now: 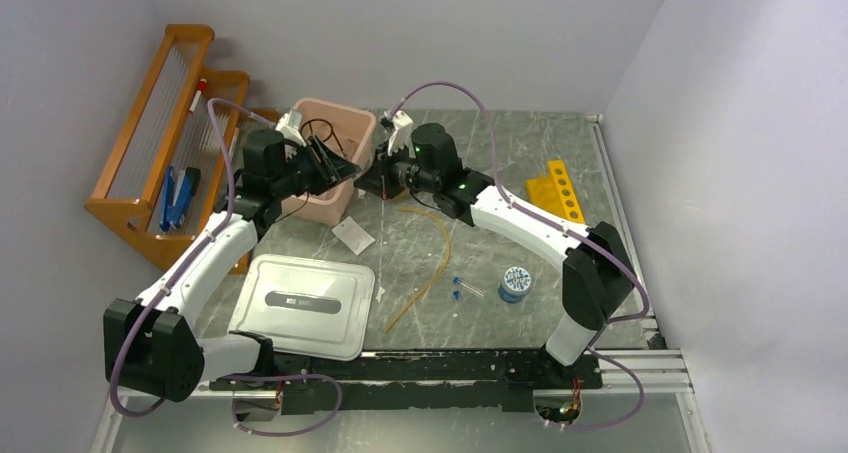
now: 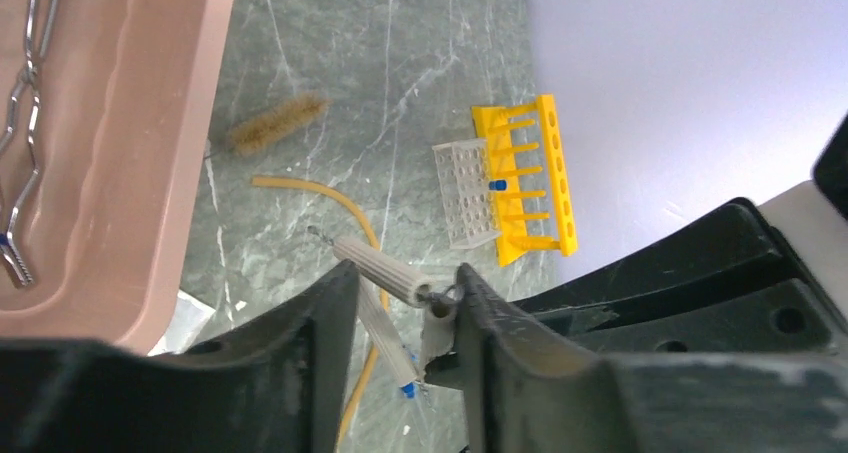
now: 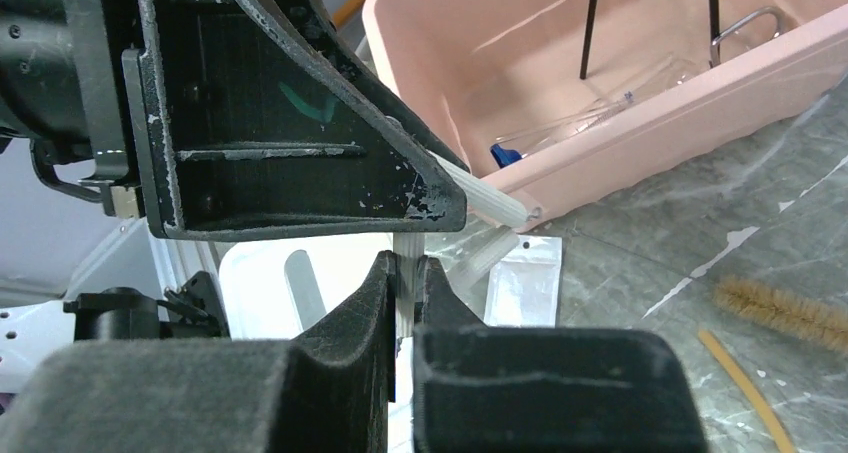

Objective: Organize the chemistry lab equipment

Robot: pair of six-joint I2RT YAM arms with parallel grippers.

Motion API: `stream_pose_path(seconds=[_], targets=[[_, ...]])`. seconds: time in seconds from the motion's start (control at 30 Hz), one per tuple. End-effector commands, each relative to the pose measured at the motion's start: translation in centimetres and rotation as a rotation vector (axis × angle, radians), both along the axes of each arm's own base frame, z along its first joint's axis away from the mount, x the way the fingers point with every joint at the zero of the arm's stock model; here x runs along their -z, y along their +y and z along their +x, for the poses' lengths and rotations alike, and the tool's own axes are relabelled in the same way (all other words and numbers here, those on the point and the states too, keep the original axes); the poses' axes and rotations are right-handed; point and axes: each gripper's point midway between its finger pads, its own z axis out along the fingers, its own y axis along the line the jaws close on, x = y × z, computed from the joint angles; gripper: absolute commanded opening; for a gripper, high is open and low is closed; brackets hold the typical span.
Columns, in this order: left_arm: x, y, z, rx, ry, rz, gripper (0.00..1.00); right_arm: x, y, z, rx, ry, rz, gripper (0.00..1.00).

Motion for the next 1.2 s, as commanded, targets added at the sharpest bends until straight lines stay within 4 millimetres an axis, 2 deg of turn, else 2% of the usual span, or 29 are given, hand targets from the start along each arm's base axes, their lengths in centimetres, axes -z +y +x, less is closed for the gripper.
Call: stream_pose_path(seconds=[0.0,0.13,0.2,0.27,0.4,0.47,0.53,0.63,0.73,0.83,1.0,1.17], targets=[[-0.8,-0.4,0.1,-0.013,0.001,-0.012,0.38,-1.6,1.0,0.4,-0.022,-0.026,0.067,0.0],[-0.5,-0.6,0.1,0.013,0.003,0.0,0.2,-1.6,1.8,0.3,-0.051,-0.013,0.083,0.0],[-0.4,-0.6,0.1,0.02,0.001,0.015,0.07,-1.7,2.0,0.3,-0.059,-0.009,0.089,0.0],[-0.4,-0.4,0.2,0.017,-0.013,0.038,0.05,-1.6,2.1,0.3,-0.062,0.005,0.085,0.03],[-0.7,1.2,0.8,-0.029,-0.052,0.145,0.05,-2.4,1.9,0.3,-0.049,0.014,0.093,0.46],[-1.1,2.4,1.3,-0.067,-0.071,0.221,0.05,-3.4,1.5,0.4,-0.029,0.001,0.108,0.57],[-1.5,3.9,1.8,-0.111,-0.084,0.309,0.05,-4.5,0.9,0.5,-0.007,-0.018,0.124,0.62],[-1.9,6.6,2.6,-0.182,-0.095,0.447,0.05,-5.5,-0.2,0.8,0.035,-0.053,0.125,0.65],[-2.3,9.8,3.4,-0.269,-0.102,0.575,0.05,-5.6,-1.3,1.6,0.104,-0.081,0.099,0.65],[-0.7,12.8,4.5,-0.351,-0.03,0.672,0.05,-4.8,-2.0,2.2,0.149,-0.089,0.062,0.65],[3.6,14.2,6.6,-0.393,0.065,0.702,0.05,-3.0,-2.6,3.1,0.195,-0.085,-0.005,0.65],[6.1,14.3,9.5,-0.411,0.102,0.727,0.05,-2.0,-3.4,3.5,0.231,-0.09,-0.038,0.65]])
